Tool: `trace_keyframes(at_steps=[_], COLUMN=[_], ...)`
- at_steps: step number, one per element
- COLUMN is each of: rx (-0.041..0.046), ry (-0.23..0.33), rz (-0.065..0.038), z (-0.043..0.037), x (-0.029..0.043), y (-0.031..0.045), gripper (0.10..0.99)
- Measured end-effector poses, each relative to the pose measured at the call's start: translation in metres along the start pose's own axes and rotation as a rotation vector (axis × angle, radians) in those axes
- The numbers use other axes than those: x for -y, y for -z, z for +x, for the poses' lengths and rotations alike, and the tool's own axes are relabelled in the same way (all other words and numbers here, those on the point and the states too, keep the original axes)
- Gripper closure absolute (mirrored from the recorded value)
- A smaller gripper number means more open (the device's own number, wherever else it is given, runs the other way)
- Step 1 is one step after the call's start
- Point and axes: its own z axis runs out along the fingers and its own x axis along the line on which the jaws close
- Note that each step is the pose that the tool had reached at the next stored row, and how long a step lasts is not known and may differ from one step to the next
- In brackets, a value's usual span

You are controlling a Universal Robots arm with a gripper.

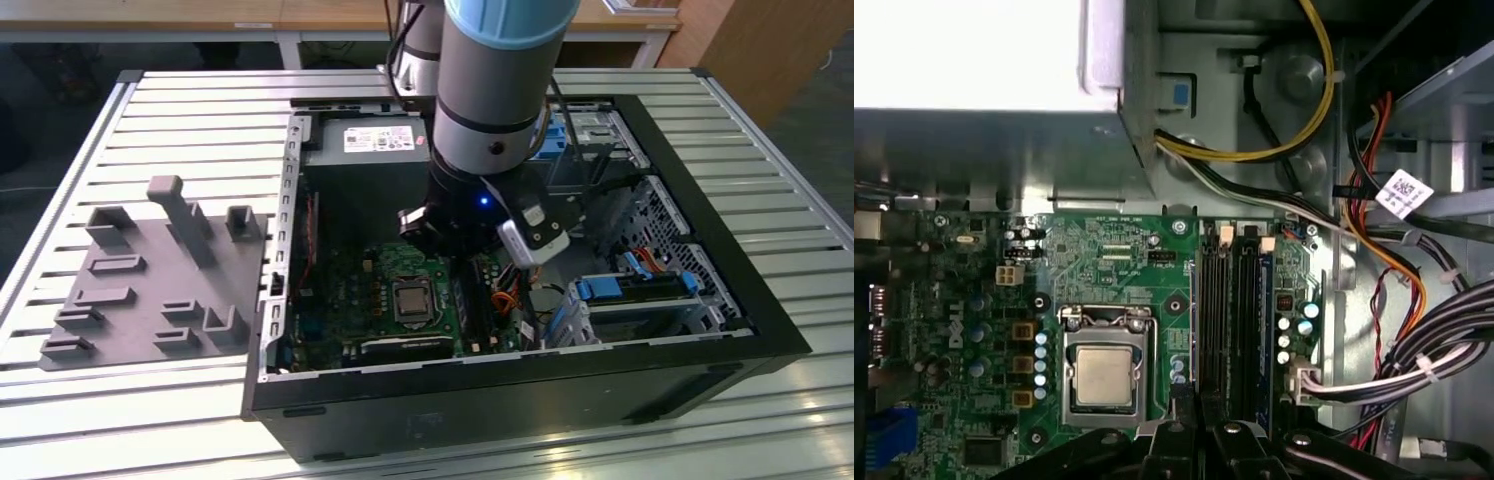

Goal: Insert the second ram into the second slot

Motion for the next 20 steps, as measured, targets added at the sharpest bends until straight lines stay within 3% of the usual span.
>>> trace_keyframes(at_steps=[6,20], rx=[0.0001,0.0001], ry=[-0.009,-0.012], rz=[0.0,0.0], z=[-0.0058,-0.0104], x=[0.0007,0.0009], y=[-0.004,-0.0139], gripper=[0.953,0.953])
